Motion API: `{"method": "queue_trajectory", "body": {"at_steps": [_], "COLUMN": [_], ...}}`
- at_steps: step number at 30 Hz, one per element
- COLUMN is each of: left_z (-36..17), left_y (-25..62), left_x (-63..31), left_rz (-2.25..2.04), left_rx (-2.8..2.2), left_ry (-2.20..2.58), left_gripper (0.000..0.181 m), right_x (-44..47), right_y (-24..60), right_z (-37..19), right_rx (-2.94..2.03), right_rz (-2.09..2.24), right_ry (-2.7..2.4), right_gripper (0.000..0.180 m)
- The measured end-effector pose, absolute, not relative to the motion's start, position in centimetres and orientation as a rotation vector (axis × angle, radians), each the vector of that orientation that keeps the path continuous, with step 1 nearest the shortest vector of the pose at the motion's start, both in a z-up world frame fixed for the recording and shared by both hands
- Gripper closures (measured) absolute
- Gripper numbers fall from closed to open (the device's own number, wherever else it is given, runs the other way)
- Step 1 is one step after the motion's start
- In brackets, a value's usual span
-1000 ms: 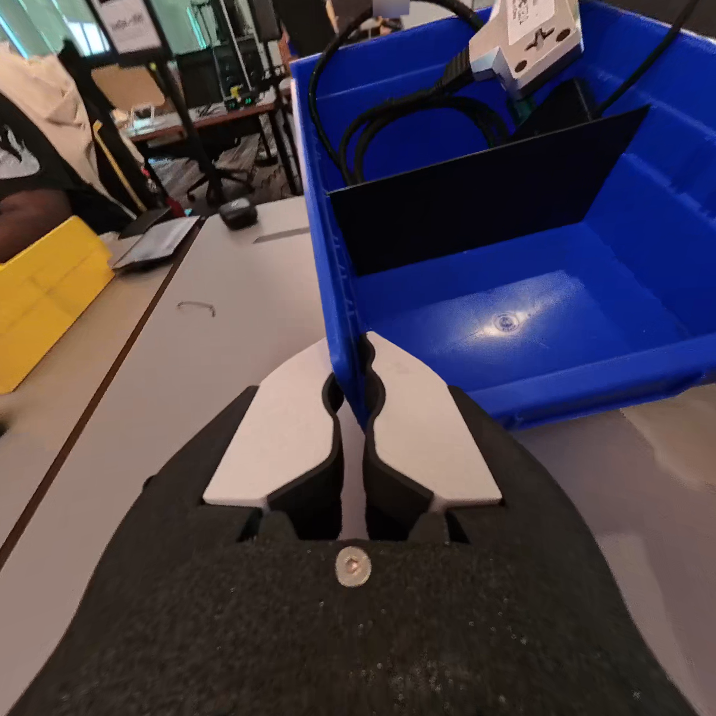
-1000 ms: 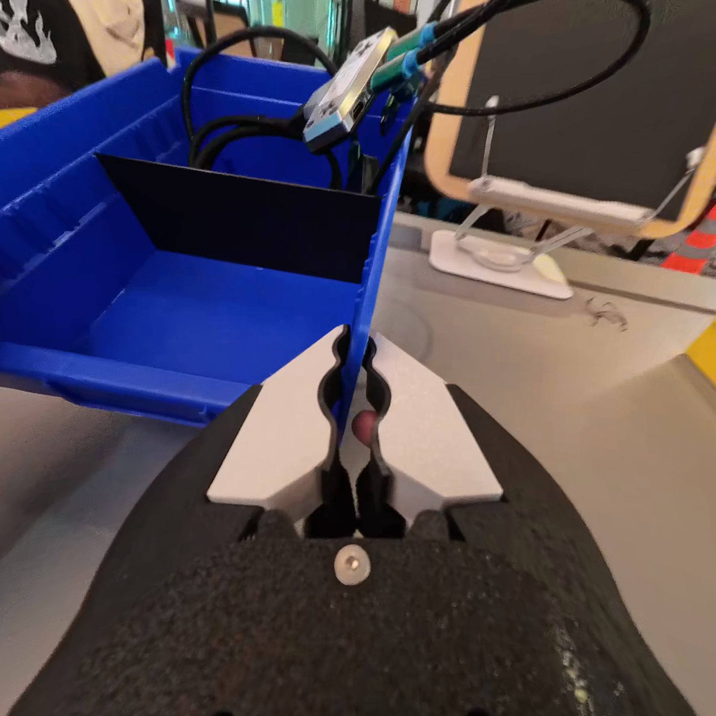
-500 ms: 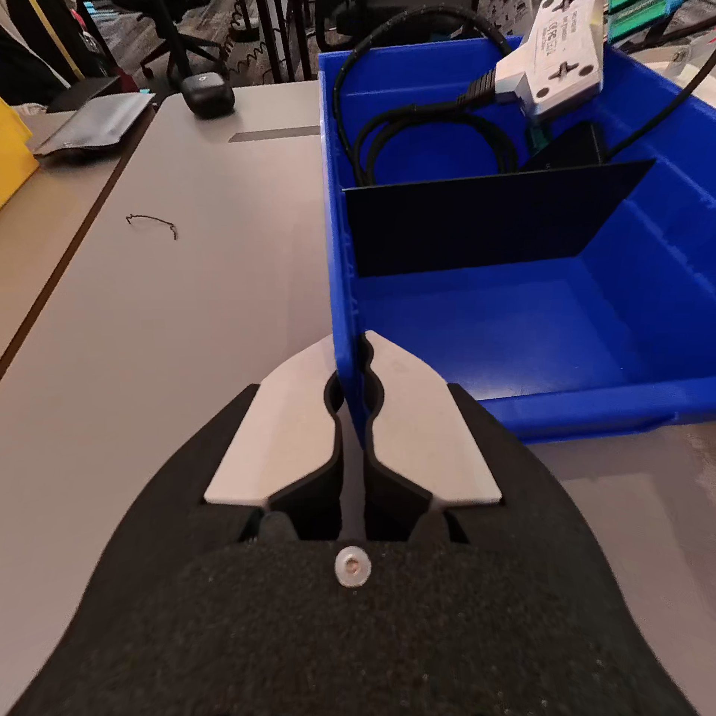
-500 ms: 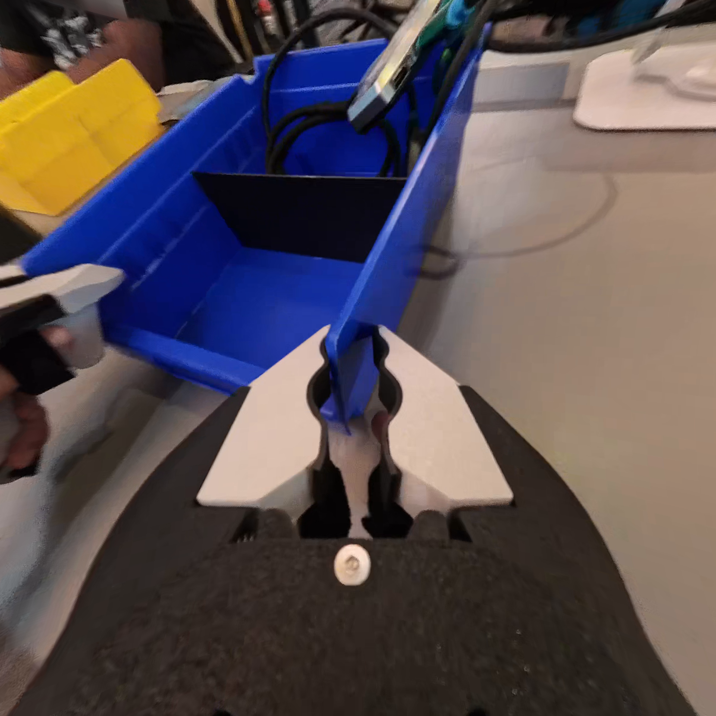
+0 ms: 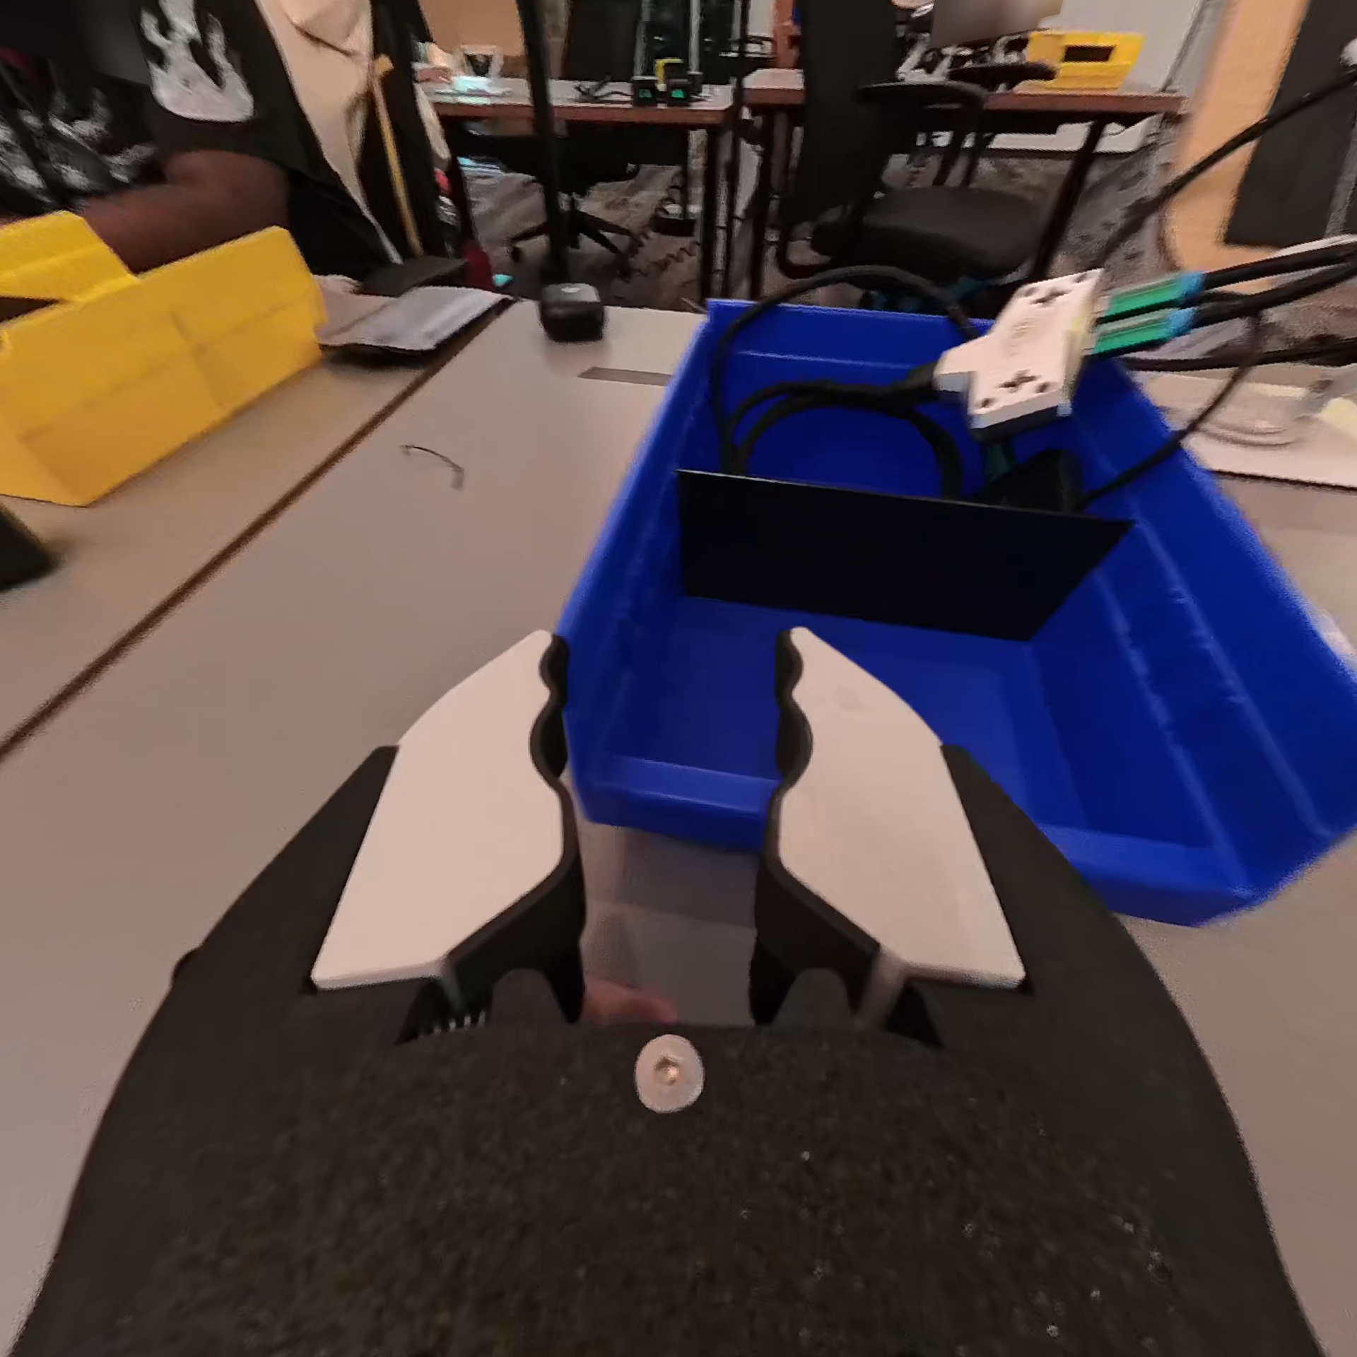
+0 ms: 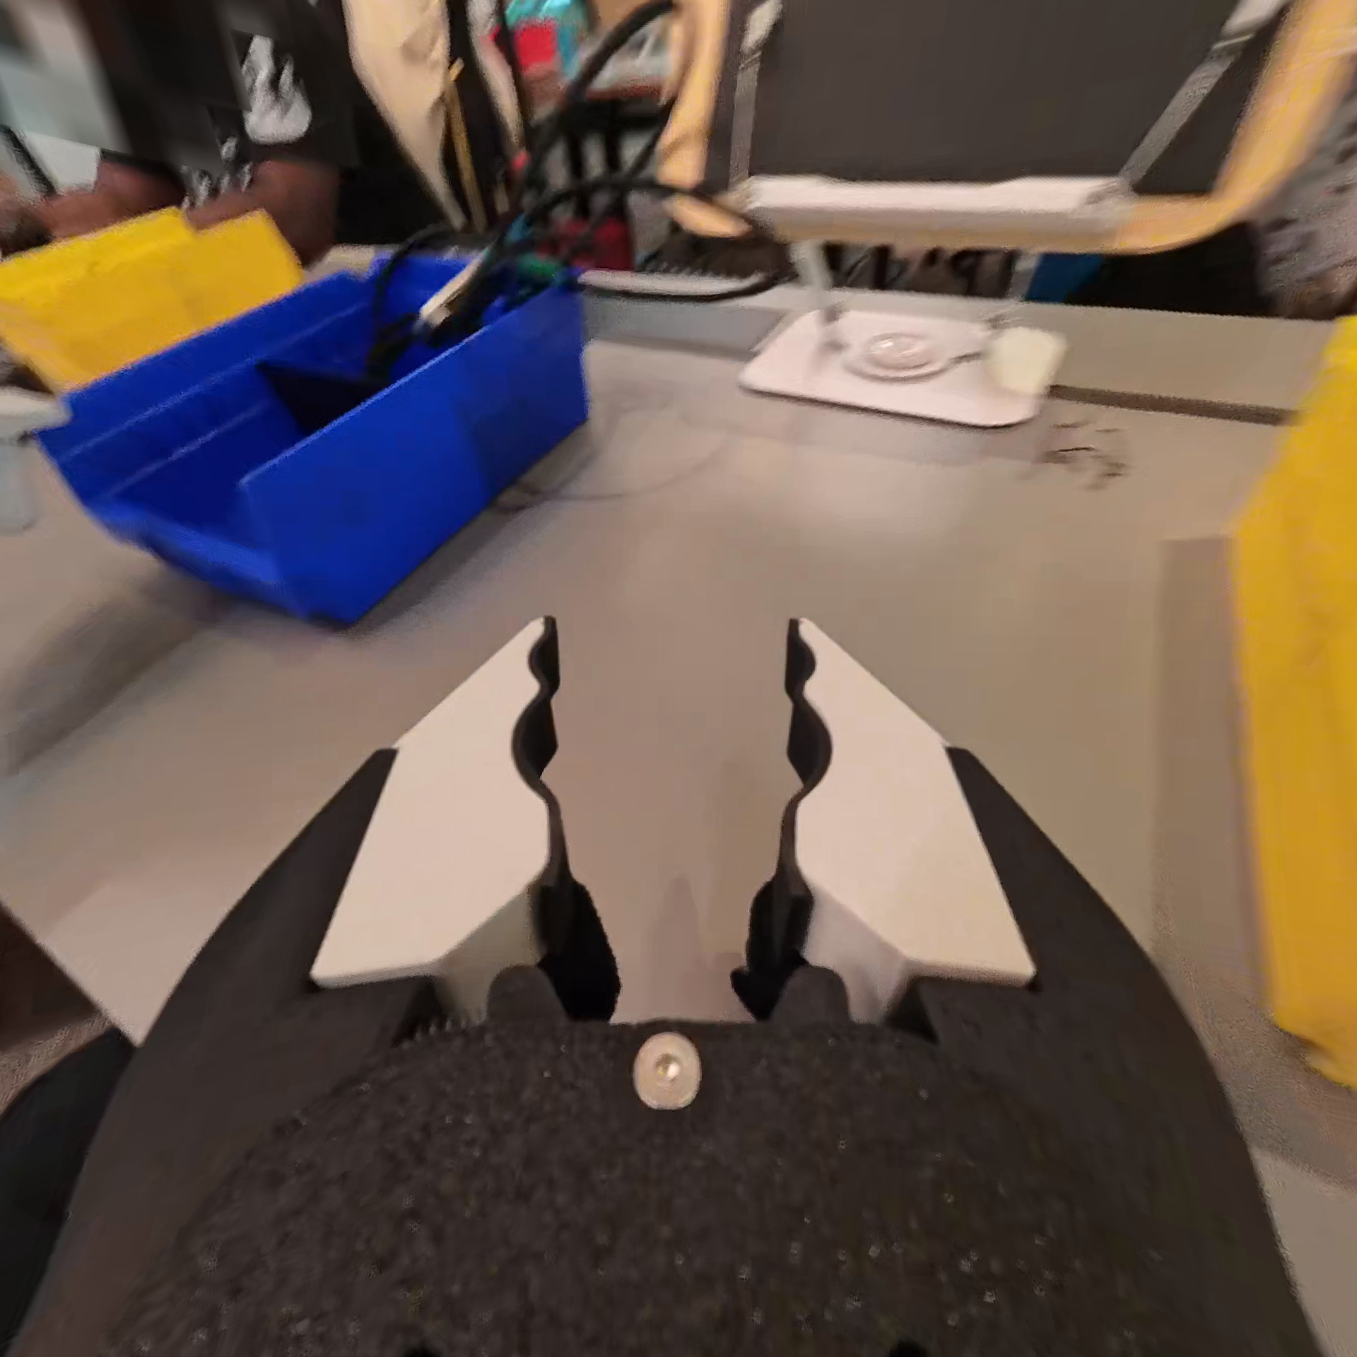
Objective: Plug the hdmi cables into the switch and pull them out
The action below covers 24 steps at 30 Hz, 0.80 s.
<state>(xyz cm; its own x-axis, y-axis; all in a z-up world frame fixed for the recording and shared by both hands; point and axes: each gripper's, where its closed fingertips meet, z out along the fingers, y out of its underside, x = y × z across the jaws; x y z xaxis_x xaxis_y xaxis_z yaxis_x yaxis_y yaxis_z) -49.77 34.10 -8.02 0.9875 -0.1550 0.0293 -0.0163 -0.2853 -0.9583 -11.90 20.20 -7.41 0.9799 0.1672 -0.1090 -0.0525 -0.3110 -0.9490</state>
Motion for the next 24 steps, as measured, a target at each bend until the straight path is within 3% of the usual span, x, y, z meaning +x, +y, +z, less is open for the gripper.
{"method": "queue_trajectory", "body": {"at_steps": [6, 12, 24], "left_z": [-9.3, -11.5, -11.5], "left_y": [31.3, 26.3, 25.6], "left_x": [-42.2, -38.0, -36.0], "left_rz": [-0.464, -0.651, -0.604], "left_rx": [-1.918, -1.975, -1.871], "left_ry": [0.174, 0.331, 0.592], "left_gripper": [0.129, 0.130, 0.133], "right_x": [0.9, 11.6, 11.1], "right_y": [14.0, 9.1, 9.9], "right_z": [-6.9, -11.8, -11.3], "right_rx": [-1.747, -1.854, -1.803], "right_rz": [-0.019, -0.088, -0.031], "right_ry": [0.110, 0.389, 0.415], "right_gripper": [0.119, 0.118, 0.125]}}
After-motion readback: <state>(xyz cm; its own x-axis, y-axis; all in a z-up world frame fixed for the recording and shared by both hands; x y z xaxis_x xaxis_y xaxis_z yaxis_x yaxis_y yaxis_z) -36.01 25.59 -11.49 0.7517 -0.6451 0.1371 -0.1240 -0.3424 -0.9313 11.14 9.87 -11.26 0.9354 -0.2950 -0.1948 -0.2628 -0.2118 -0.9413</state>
